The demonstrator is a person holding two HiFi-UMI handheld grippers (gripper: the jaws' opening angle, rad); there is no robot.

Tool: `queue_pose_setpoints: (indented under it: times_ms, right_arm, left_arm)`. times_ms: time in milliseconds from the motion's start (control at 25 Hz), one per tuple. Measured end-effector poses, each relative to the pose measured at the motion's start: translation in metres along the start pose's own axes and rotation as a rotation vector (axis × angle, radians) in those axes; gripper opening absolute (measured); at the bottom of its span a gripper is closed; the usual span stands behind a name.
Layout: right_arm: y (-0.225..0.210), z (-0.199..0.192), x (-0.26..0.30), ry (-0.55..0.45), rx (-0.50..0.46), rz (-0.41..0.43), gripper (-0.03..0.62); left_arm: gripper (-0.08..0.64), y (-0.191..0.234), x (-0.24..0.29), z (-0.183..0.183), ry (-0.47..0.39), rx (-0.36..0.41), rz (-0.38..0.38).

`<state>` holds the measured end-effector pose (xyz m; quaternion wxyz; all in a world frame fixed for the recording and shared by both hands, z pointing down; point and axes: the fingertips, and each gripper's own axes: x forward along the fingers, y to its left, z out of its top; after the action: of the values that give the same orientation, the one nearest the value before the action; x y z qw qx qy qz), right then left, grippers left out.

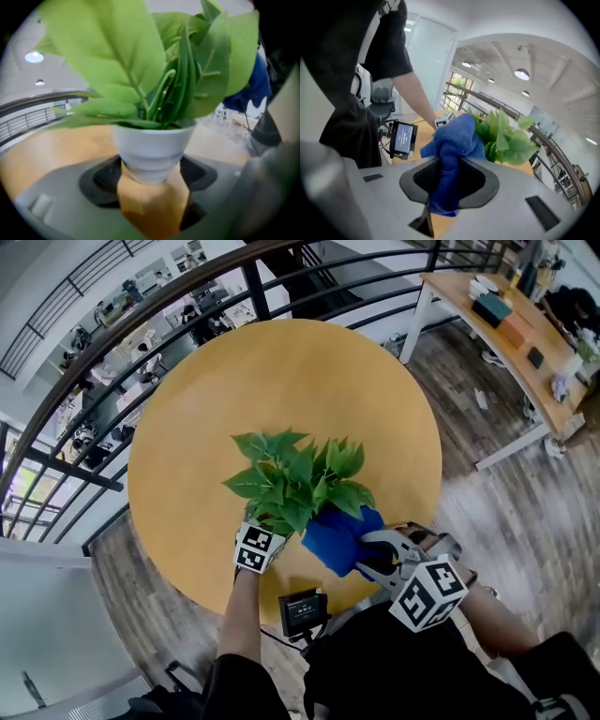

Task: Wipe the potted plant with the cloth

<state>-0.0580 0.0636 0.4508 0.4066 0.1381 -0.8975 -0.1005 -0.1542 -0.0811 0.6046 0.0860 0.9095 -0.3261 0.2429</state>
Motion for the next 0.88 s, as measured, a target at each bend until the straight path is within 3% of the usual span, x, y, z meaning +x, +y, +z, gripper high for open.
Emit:
queue_pose_setpoints:
  times_ms: [160,440,640,880]
  right_arm:
    - [0.022,-0.046,0.024,0.094,0.078,0.068,0.103]
    - [0.029,-0.104,0.011,0.206,0.161,0.067,0.103]
    - [0.021,-0.128,-0.005,0.232,0.21,0.052,0.103]
    - [0.002,-0.156,-0.024,0.254,0.242,0.029,0.103]
  left_arm:
    - [0.38,-0.001,-0.002,-0.002,0.004,-0.002,0.0]
    - [0.38,-0.002,-0.004,-0.003,0.003,0.006,-0.002]
    - [0.38,0.001,-0.004,-0.002,0.006,0.004,0.004]
    - [0.379,0.006,-0.005,0.0,0.006,-0.032,0.065]
